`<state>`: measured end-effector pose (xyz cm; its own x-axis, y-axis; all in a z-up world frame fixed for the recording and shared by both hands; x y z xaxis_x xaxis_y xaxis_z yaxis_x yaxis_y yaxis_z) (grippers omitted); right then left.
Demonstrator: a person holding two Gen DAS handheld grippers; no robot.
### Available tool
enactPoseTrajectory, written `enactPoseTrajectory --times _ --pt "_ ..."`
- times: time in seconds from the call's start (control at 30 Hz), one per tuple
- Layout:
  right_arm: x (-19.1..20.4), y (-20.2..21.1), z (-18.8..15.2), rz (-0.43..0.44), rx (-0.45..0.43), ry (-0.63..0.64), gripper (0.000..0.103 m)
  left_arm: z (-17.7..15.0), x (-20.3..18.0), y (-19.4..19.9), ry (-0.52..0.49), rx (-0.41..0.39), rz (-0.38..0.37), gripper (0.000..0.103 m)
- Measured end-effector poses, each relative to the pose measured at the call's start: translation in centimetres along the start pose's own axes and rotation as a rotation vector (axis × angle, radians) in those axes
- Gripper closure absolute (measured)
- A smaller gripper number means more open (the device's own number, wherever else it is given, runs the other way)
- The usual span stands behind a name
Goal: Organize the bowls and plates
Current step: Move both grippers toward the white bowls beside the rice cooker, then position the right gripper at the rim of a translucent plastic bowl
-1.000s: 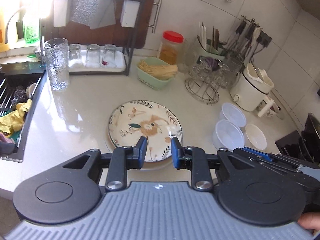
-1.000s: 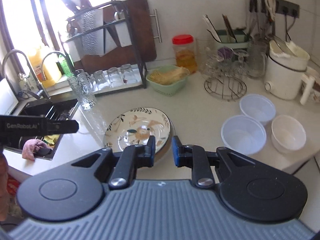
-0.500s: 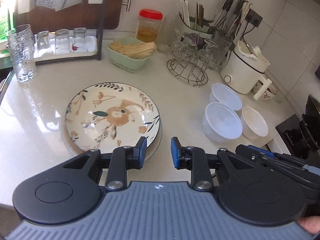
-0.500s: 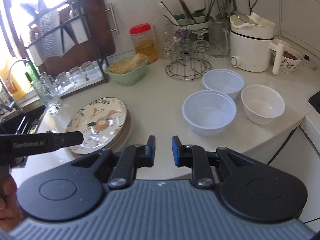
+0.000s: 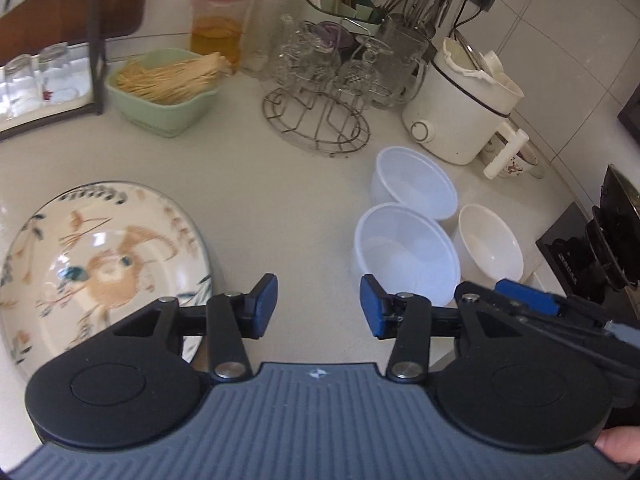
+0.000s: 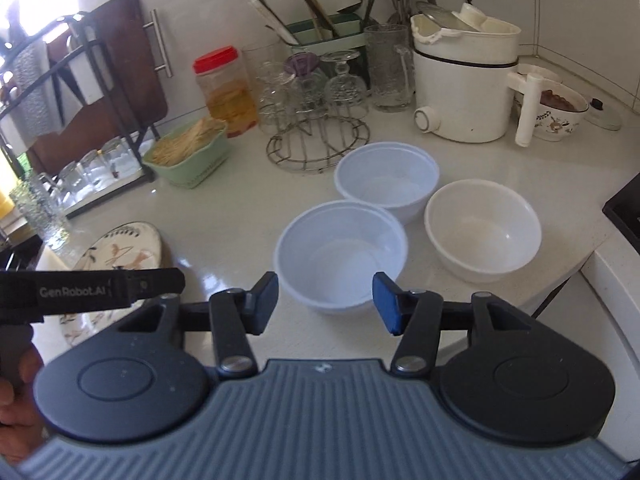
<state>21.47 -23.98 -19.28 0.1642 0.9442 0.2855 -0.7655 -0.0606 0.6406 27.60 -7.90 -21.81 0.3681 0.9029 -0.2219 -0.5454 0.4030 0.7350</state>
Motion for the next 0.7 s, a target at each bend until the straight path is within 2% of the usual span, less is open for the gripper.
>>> enactPoseTrajectory --times 0.07,0.13,0.33,0.4,0.47,0.63,0.7 --pt "-1.0 -1.0 0.4 -0.015 0.007 -0.001 0.048 0.6 -0.2 -1.6 0.06 0.016 -0.044 0.04" --pt "-1.9 -2.0 0.6 -0.026 0.023 -0.012 0.048 1.2 -0.5 -3.0 0.102 0.028 -0.082 0.04" --pt "-3.5 -4.6 1.6 -0.032 0.062 0.003 0.049 2.0 -1.5 -6.3 0.149 0.075 -0.146 0.041" --pt "-3.6 -5.1 1.8 -0.021 0.077 0.012 0.054 2.0 -2.0 -7.2 0.127 0.088 -0.139 0.041" --pt "-3.6 -5.3 1.9 -0.016 0.077 0.014 0.054 2.1 -2.5 -7.9 0.101 0.104 -0.124 0.043" --pt "-4.2 -6.2 2.1 -0.044 0.096 0.024 0.055 2.1 -3.0 -9.2 0.084 0.144 -0.107 0.052" --pt "-4.3 -6.5 2.0 -0.044 0.105 0.024 0.062 2.0 -3.1 -9.6 0.074 0.154 -0.106 0.06"
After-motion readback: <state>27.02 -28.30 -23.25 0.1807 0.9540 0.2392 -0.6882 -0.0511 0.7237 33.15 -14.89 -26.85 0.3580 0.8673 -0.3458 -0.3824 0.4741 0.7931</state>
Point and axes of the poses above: each gripper's, at about its wrist camera, not at the fingertips, and y roughly against the way its jaws point, x to its left, z to its top, the point moved 10 cm from there along -y, roughly the way its jaws point, and after that the axes turned 7 degrees about -y, right-handed, at the moved point
